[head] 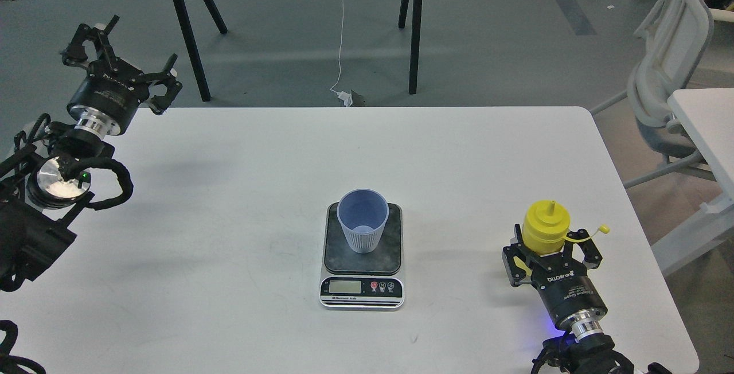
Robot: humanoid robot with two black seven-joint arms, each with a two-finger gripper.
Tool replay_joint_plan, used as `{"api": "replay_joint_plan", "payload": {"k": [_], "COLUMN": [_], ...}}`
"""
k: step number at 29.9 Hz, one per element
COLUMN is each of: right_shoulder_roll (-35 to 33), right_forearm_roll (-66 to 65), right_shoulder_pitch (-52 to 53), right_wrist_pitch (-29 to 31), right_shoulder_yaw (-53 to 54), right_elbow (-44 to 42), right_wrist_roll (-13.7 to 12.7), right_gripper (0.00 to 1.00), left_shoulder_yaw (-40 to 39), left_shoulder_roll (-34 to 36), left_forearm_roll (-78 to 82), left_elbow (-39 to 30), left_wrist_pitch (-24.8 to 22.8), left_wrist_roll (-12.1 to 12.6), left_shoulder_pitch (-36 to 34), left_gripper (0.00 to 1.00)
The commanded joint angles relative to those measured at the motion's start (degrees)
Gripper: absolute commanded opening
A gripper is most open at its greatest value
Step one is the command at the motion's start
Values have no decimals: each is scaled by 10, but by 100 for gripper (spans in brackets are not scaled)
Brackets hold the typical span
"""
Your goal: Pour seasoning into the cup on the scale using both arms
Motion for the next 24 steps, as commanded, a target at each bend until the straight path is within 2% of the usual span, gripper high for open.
{"api": "replay_joint_plan", "payload": {"k": [1,9,11,12,13,24], "right_shoulder_roll": [0,-15,-22,-24,-26,-100], "right_forearm_roll": [-1,-1,-1,-1,-2,-3], "right_shoulder_pitch": [3,-15,-26,-32,-37,-126], "right_wrist_pitch": [0,0,0,0,0,0], "right_shoulder_yaw": [-1,1,1,2,4,2], "right_elbow": [0,12,15,16,16,25], "right_wrist_roll": [0,0,1,1,1,1], "right_gripper": [60,70,78,89,96,96], "left_shoulder_yaw": [0,0,0,-1,-1,-1], "left_shoulder_roll": [1,4,3,3,3,5], "left_forearm_roll": [0,0,0,0,0,0], "left_elbow": [0,-1,-3,-3,-3,-5], "left_wrist_pitch": [0,0,0,0,0,0], "left_wrist_roll": [0,0,0,0,0,0], "left_shoulder_pitch": [0,0,0,0,0,0], "left_gripper": [100,100,100,100,100,100]}}
